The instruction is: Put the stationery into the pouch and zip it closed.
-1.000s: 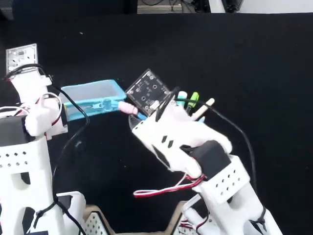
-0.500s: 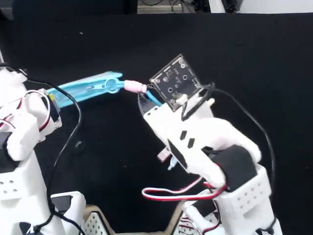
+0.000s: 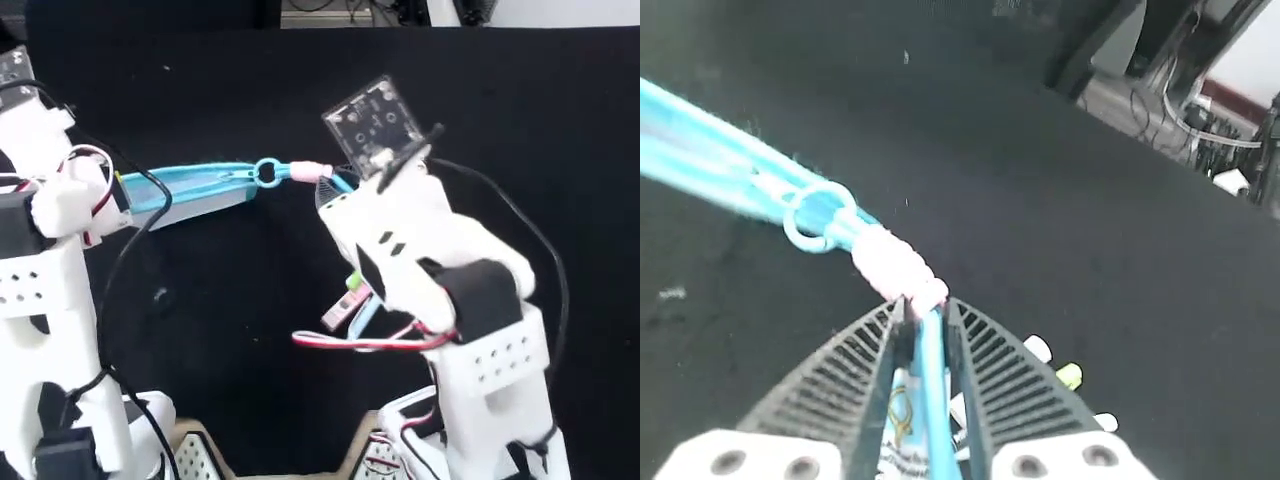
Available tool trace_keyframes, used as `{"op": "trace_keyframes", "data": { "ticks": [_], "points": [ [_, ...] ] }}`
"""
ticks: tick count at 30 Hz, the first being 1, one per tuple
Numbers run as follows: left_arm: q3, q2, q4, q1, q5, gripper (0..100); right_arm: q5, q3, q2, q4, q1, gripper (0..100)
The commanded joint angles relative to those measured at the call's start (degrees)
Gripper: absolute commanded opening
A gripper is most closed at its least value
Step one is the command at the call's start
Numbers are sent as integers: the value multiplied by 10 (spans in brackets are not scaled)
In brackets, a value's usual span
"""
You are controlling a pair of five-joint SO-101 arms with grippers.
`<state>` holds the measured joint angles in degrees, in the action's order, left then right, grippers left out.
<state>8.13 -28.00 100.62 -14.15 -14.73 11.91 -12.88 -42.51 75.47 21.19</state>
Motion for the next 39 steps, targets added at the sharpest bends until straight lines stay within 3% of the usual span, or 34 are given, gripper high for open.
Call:
{"op": "trace_keyframes", "data": {
  "ticks": [1, 6, 14, 17, 31, 39],
  "points": [
    [16, 13, 1, 5, -4, 41, 8, 36, 20, 1, -22, 11],
    [11, 13, 1, 5, -3, 138, 8, 36, 32, 1, -22, 11],
    [9, 13, 1, 5, -3, 108, 12, 35, 29, 11, -22, 11],
    [14, 12, 1, 5, -6, 20, 12, 36, 29, 11, -25, 11],
    [-13, 12, -28, 5, -4, 30, 13, 35, 18, 15, -69, 11],
    [-7, 12, -29, 5, -3, 30, 13, 51, 12, 46, -5, 36]
  ]
}}
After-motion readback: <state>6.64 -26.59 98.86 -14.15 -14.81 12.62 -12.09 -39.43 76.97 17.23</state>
